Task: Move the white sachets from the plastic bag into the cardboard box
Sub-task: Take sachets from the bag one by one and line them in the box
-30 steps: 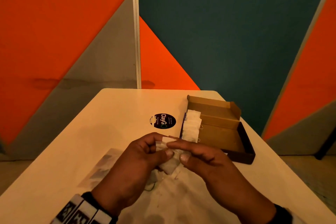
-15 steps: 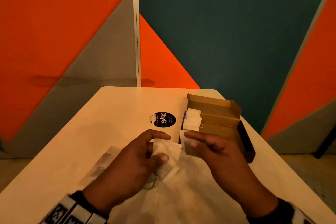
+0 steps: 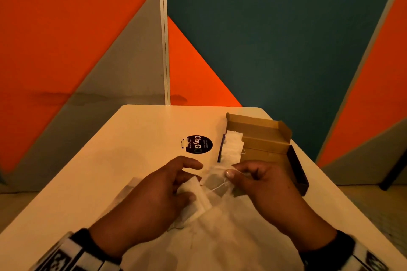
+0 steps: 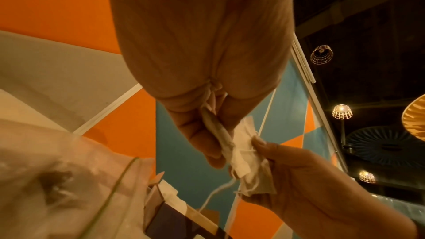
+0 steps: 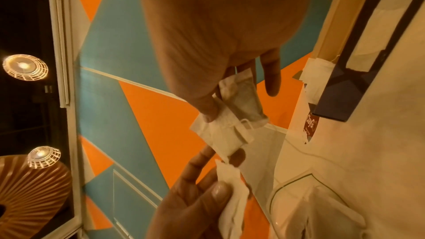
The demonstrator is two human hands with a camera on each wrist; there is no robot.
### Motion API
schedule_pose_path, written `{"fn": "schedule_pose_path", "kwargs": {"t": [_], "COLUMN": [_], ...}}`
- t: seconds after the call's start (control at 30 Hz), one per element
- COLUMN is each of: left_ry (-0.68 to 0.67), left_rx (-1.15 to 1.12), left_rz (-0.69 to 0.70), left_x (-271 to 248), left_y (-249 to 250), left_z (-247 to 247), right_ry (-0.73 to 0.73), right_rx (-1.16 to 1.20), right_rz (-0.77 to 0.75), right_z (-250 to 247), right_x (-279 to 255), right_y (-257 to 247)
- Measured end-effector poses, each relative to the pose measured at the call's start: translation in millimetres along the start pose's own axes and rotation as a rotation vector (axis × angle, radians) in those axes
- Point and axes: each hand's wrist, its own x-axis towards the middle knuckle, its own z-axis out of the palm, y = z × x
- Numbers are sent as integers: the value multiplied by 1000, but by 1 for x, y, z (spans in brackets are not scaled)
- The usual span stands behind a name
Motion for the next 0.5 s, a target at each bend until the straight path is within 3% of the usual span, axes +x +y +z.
{"fn": "schedule_pose_path", "kwargs": {"t": [0.33, 0.5], "left_ry": [221, 135], "left_rx": [347, 212], "left_rz": [-136, 15], "left_x": [17, 14], "left_y": [-27, -2], "left_z": [-28, -11], "right_ry": [59, 26], "right_rx": [52, 76], "right_rz": [22, 43], "right_z": [-5, 7], "right_x": [2, -1], "right_y": [6, 1]}}
